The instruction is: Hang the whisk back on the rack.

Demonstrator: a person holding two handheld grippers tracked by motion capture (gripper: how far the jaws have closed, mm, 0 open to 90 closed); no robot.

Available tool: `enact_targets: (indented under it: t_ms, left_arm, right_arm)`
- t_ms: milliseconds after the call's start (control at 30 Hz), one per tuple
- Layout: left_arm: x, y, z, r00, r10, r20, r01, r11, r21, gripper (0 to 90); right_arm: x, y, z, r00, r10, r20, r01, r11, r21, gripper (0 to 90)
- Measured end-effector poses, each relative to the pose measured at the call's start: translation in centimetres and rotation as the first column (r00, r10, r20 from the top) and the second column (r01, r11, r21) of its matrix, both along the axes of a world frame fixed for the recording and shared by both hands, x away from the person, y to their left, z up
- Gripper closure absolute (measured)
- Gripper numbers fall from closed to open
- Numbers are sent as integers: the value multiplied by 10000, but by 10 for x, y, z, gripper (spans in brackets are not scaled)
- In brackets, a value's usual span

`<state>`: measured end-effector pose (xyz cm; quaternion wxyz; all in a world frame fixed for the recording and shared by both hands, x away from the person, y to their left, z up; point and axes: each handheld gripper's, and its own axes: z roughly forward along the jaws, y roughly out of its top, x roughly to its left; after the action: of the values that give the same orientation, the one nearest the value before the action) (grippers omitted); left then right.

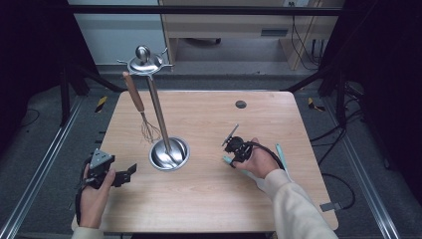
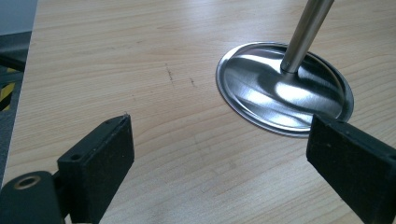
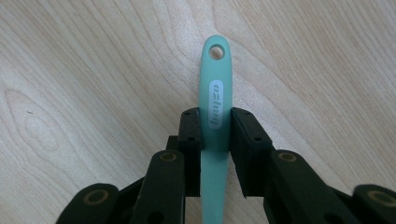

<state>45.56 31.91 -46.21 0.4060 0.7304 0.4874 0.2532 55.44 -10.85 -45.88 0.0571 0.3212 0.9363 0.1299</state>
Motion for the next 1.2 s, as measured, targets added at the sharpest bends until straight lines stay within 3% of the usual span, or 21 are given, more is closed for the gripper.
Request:
enact_targets:
  t_ms: [300, 600, 967, 1200]
  left_arm:
    - [0, -1, 0, 10000, -29, 17, 29, 10000, 24, 73]
    - [0, 0, 0, 10000, -21, 45, 21, 10000, 45, 73]
    - [-1, -2, 0, 10000, -80, 49, 80, 10000, 30, 74]
    - [-1, -1, 0, 10000, -58, 41, 58, 10000, 48, 73]
  right_arm:
    - [-5, 0, 14, 9997, -2, 251, -2, 9999, 154, 747]
    - [-12, -2, 36, 9963, -144, 851, 81, 9972, 749, 747]
    - [-28, 12, 83, 9797, -165, 1999, -199, 9836, 1790, 746]
    - [-36, 32, 103, 9638, -166, 2661, -532, 9660, 2530, 747]
